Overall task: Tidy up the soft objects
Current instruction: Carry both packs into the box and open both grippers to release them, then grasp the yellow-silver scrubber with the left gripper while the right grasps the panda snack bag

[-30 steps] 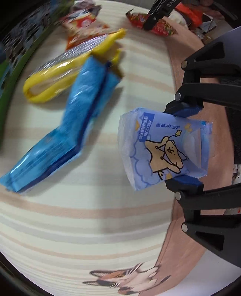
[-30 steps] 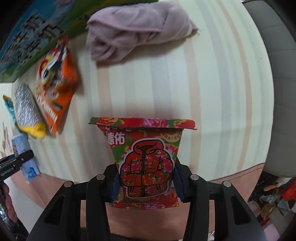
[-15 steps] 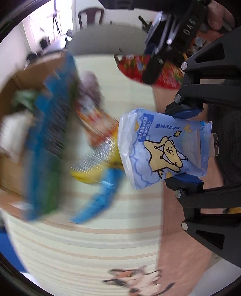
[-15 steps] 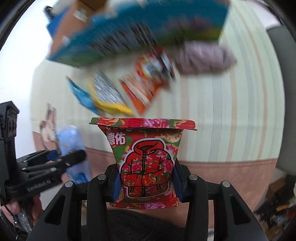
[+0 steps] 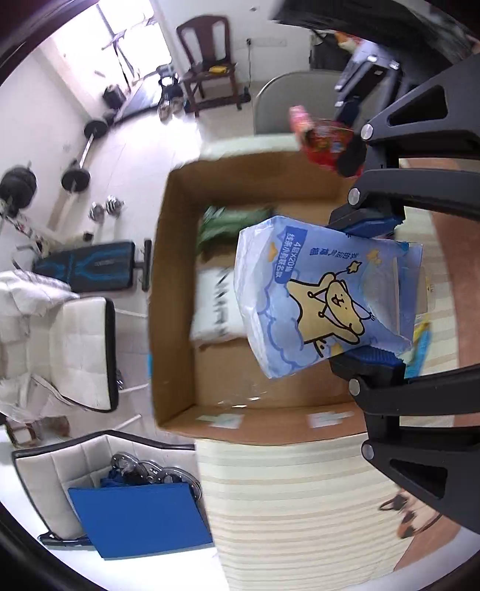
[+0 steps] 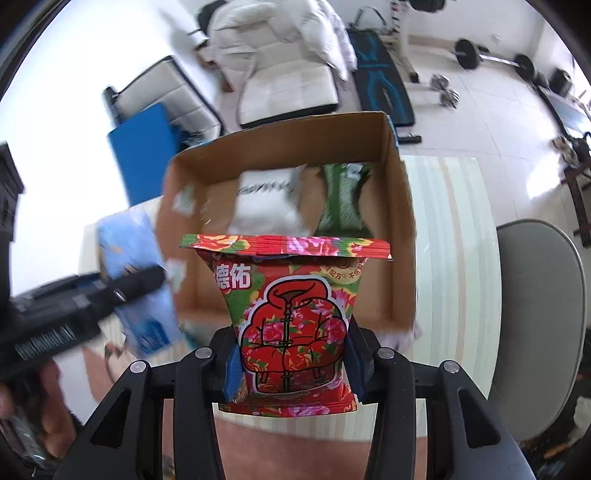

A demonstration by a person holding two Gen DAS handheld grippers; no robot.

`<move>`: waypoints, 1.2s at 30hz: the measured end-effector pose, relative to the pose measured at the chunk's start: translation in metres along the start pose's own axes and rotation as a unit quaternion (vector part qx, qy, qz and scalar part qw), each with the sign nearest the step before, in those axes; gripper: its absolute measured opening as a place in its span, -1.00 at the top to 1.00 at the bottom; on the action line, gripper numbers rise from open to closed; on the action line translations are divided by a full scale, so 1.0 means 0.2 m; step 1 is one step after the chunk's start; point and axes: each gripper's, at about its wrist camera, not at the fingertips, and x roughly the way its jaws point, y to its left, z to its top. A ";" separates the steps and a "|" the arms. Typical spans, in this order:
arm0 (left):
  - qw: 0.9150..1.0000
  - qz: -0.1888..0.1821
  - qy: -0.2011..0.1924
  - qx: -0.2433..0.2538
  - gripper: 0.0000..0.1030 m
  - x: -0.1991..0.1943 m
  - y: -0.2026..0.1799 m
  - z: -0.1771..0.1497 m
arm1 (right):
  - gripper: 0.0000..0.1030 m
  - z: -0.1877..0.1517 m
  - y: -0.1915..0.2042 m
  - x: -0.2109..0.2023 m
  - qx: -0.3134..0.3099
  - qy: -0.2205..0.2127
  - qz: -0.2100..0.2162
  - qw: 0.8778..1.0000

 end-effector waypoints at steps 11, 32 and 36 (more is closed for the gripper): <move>0.992 0.094 0.087 -0.018 0.12 0.46 0.20 0.39 | 0.08 0.22 -0.04 0.64 -0.009 0.082 -0.066 0.994; 0.995 0.095 0.040 -0.009 -0.95 0.27 0.20 0.29 | -1.00 0.27 0.03 0.72 -0.028 0.094 -0.077 0.992; 0.996 0.086 0.010 0.004 -0.95 0.15 0.13 0.11 | -1.00 0.26 0.04 0.61 -0.039 0.053 -0.105 0.992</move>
